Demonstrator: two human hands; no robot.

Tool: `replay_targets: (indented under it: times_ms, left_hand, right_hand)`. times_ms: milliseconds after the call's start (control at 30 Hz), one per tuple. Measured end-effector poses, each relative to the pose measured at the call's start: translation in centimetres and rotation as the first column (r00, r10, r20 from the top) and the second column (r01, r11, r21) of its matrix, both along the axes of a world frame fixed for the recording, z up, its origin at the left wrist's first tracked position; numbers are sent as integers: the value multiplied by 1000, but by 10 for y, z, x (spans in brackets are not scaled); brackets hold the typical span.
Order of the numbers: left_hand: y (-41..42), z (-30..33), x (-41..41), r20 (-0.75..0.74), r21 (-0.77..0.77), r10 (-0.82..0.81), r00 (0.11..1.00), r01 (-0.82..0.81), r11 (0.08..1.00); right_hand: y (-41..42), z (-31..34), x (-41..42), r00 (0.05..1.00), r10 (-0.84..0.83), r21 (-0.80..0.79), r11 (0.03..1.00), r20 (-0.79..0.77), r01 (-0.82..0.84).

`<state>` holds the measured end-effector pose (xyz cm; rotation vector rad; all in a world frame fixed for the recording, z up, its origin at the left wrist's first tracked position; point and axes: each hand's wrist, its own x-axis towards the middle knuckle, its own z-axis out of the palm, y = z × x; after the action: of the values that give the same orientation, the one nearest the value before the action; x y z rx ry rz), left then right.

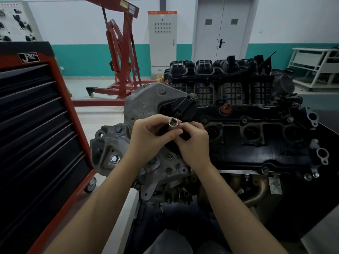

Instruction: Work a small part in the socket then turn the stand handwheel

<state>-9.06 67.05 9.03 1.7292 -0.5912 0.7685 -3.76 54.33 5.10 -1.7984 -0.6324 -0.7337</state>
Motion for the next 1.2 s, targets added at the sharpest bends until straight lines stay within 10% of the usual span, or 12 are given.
replay_targets:
  times_ms: [1200]
  left_hand:
    - [2,0,2,-9,35,-29,1000,30,999]
  right_hand:
    - [0,0,1,999,10,-7,1000,38,-9]
